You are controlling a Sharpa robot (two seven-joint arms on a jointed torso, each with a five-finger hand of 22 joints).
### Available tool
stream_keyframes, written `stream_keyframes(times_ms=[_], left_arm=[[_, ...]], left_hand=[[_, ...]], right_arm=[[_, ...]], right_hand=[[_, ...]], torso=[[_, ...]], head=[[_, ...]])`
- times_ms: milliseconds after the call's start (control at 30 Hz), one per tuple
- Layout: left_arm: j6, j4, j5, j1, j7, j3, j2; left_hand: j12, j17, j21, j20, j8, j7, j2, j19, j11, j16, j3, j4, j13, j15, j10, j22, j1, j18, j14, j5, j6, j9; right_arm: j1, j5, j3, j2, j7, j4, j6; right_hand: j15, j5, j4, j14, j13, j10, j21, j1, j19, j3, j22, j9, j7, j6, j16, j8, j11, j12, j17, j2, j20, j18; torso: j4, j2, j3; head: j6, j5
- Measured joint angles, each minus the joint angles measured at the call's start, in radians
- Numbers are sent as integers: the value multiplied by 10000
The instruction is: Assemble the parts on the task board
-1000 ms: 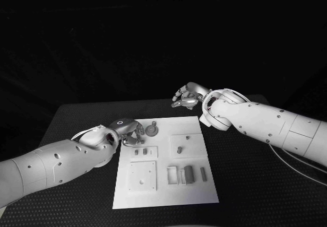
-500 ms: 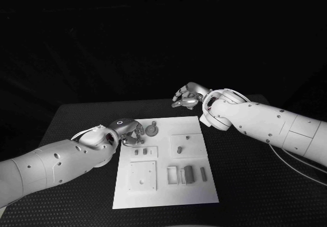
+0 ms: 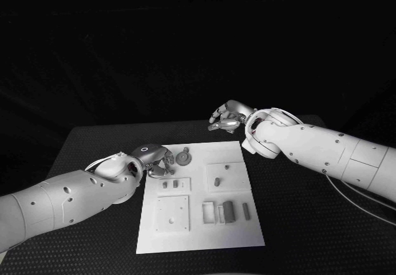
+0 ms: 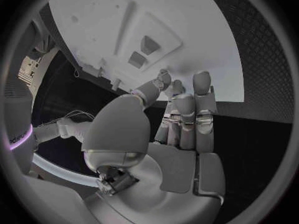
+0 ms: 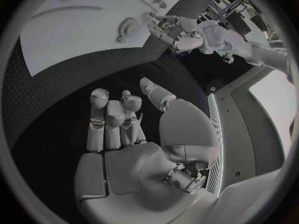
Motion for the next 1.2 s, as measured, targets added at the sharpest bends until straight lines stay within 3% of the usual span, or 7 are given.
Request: stream_keyframes(times_ms=[167,400,667,767,900,1067,1200], left_arm=[[-9,134,35,2,-30,38,-226],[0,214,490,26,-62,306,-488],[-9,281,1343,86,-65,424,-814],[38,266,2262,118,-13,464,-974],[281,212,4409,166,208,479,-1205],[869,296,7007,204,933,479,-1581],[1268,517,8260,230,1493,476,-1906]], left_hand=[[0,-17,-77,54,20,0,0,-55,5,-53,36,-36,12,39,-7,0,0,4,-50,0,0,2],[0,-256,-571,191,57,35,0,-742,76,-623,185,-35,52,105,-152,-24,0,21,-720,37,34,18],[0,-511,-1279,350,115,35,-19,-1372,212,-1455,238,-30,80,233,-299,-456,-19,93,-1316,35,34,46],[0,-674,-1703,414,141,35,-127,-1756,249,-1994,277,9,110,276,-337,-740,-127,100,-1665,-99,33,62],[-44,-1131,-2517,691,167,99,-454,-2823,486,-3336,-200,-98,115,589,-674,-1378,-563,103,-2539,-126,-52,101],[-67,-1713,-2574,1228,170,160,-405,-4571,854,-5123,-518,-145,-165,1266,-1591,-2389,-703,-225,-3601,-425,-372,125],[-67,-1923,-2575,1582,170,126,-286,-4893,861,-6162,-779,-124,-452,1610,-1863,-3242,-822,-224,-3932,-670,-518,164]], right_arm=[[0,0,0,-57,-1,-5,-3],[0,8,-7,-233,33,-11,-6],[0,57,-104,-537,199,3,-3],[2,40,-278,-703,317,116,3],[-7,-90,-478,-932,528,359,96],[-3,-540,-785,-1233,800,725,199],[-12,-840,-1061,-1508,984,874,229]], right_hand=[[0,0,0,0,0,11,0,0,0,0,0,0,0,0,0,0,-11,0,0,0,0,1],[0,0,0,0,0,16,0,0,0,0,-1,12,0,0,0,0,-16,0,-1,0,1,0],[1,0,-7,-1,-16,-60,-31,0,-63,6,-2,11,0,-1,-57,0,-13,0,-2,0,-55,-3],[49,0,-159,-114,-117,-249,-150,0,-217,68,-2,23,-12,-18,-247,0,13,-143,-66,0,22,-6],[69,0,-354,-469,-348,-618,-391,82,-578,102,-2,26,60,-26,-602,0,37,-512,-244,83,175,-5],[89,0,-458,-751,-677,-904,-604,201,-864,126,-14,54,91,-59,-906,0,41,-907,-414,36,389,66],[153,0,-516,-1152,-1325,-1252,-977,336,-1324,183,-159,82,107,-89,-1453,0,86,-1682,-790,-7,619,140]], torso=[[6,-6,0],[7,-9,-1],[-3,-6,6],[-3,-4,12],[-12,-4,22],[-16,0,23],[-18,1,19]], head=[[26,5],[65,2],[145,12],[185,9],[238,-9],[304,-81],[344,-142]])
